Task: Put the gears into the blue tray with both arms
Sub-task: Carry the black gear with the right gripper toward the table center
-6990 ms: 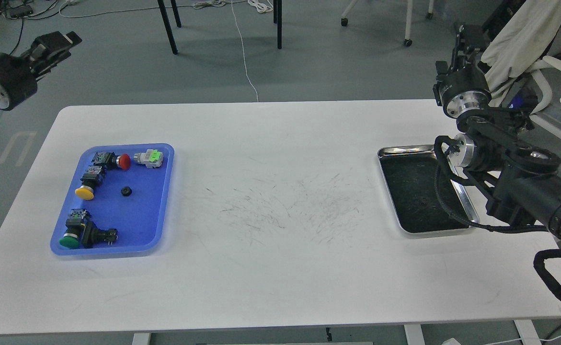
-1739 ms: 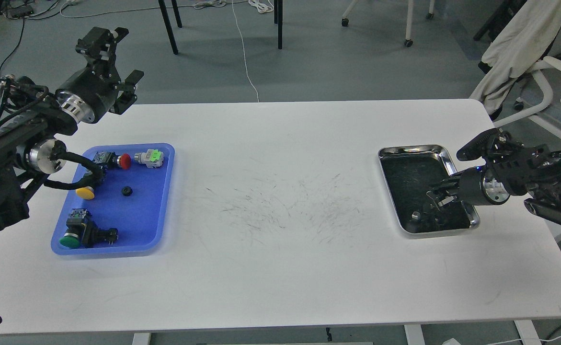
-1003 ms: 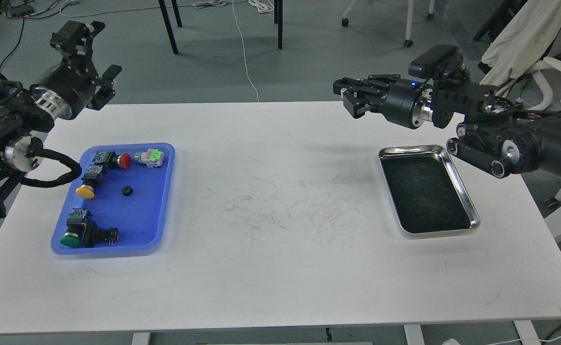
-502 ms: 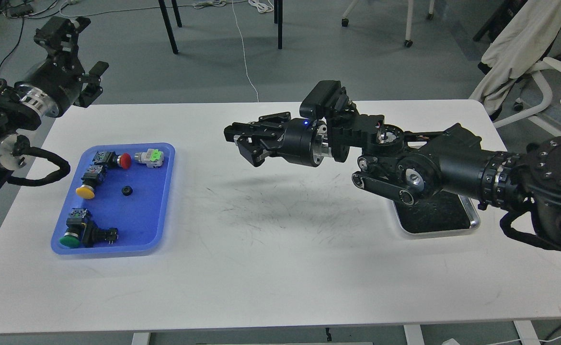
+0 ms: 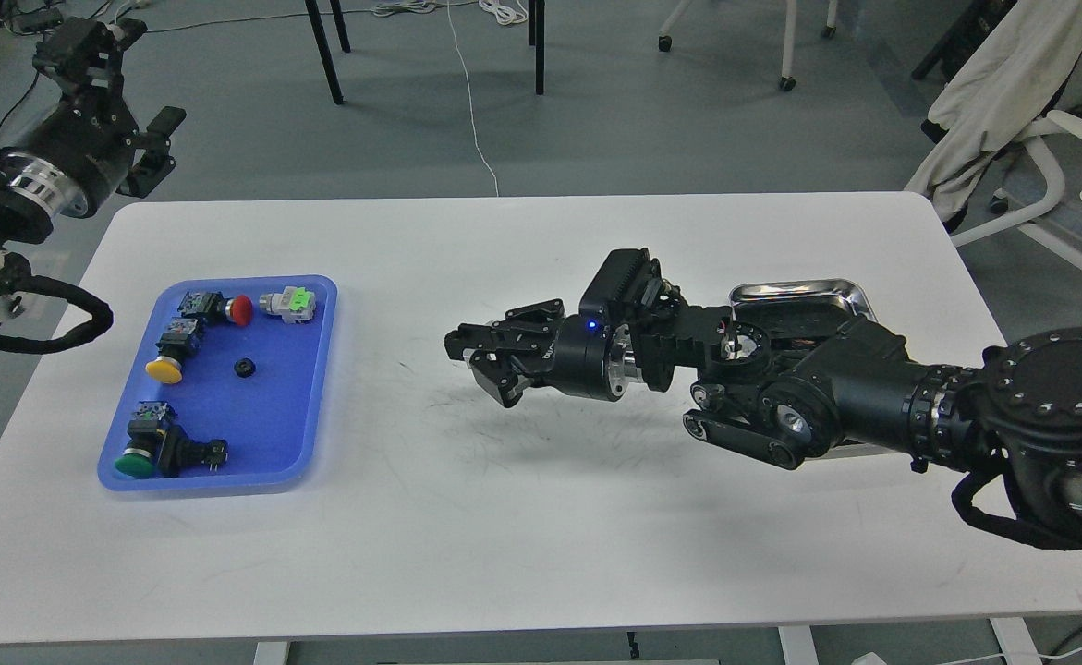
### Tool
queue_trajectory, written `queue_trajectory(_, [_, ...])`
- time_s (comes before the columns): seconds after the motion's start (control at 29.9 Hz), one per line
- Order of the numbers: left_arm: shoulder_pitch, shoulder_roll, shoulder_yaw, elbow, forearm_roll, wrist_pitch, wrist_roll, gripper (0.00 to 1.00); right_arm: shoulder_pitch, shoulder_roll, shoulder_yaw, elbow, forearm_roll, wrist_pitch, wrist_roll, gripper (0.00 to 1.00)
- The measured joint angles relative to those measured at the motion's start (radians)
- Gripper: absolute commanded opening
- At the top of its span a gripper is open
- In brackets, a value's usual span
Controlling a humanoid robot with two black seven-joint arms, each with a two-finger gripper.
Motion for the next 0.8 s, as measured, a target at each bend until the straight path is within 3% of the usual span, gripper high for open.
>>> queue_trajectory(0.23, [-0.005,0.016,-0.001,-0.007,0.0,-0.002,0.0,0.97,-0.049,0.0,-0.016,-0.012,-0.125,-0.005,0.0,0.02])
queue_trajectory(0.8, [-0.009,0.116,-0.029,-0.102,0.0,-0.007,-0.002,0.97,-0.077,0.0,-0.069,-0.078,-0.178,-0.035,0.0,0.02])
